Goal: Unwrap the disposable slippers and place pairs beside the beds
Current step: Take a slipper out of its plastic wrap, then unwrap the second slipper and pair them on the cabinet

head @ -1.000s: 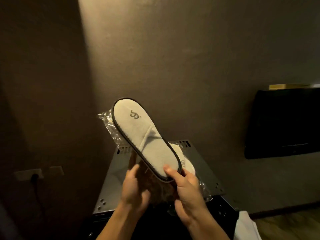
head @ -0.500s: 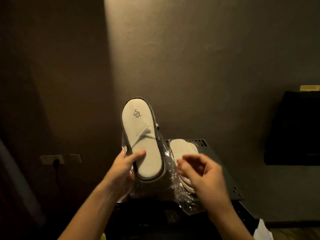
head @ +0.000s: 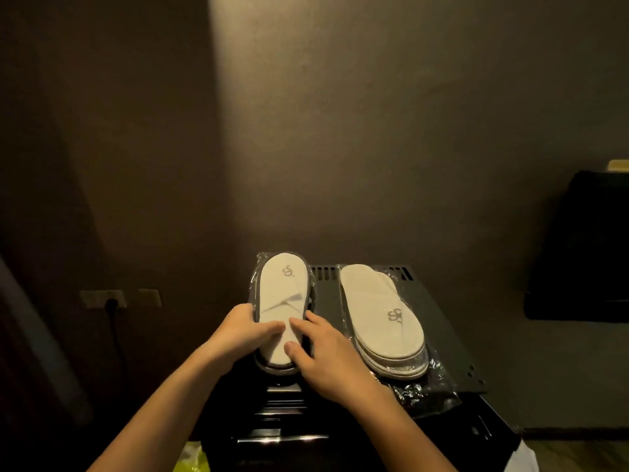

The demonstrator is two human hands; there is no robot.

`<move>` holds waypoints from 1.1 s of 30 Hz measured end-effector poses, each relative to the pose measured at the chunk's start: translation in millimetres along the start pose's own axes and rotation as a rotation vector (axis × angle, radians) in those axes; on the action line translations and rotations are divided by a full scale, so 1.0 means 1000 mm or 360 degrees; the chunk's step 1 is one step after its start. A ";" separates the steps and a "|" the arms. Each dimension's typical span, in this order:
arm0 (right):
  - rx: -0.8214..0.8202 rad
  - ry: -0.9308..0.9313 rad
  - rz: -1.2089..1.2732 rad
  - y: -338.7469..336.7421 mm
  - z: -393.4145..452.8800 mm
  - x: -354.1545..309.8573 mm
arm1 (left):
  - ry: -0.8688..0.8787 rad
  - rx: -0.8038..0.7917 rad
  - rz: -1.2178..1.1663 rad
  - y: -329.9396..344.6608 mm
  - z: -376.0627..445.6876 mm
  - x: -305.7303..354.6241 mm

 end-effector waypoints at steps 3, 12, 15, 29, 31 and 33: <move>-0.0001 0.0011 -0.0034 0.004 0.003 0.003 | 0.0024 0.0129 0.0296 0.001 -0.002 0.004; -0.0013 0.0003 -0.0140 0.010 0.009 0.004 | 0.0146 0.0014 0.1185 0.006 -0.002 0.012; -0.0004 0.0007 -0.0171 0.012 0.010 0.005 | 0.0194 -0.0067 0.1160 0.003 0.001 0.010; 0.0129 -0.0113 -0.0025 -0.027 -0.012 -0.017 | 0.0378 0.0125 0.1095 0.004 -0.004 0.029; 0.0425 -0.0053 0.0158 -0.059 -0.023 -0.003 | 0.0732 0.0351 0.0934 0.020 -0.019 0.048; 0.0663 0.0163 0.0178 -0.094 -0.037 0.025 | 0.0936 0.0254 0.0661 0.043 -0.029 0.066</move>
Point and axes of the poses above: each hand's wrist, its own z-axis towards the middle knuckle, its own y-axis out of the palm, x = y × z, the point moved 2 cm from there along z, towards the middle knuckle, and after that the axes turned 8 degrees about -x, right-handed, at the moved point
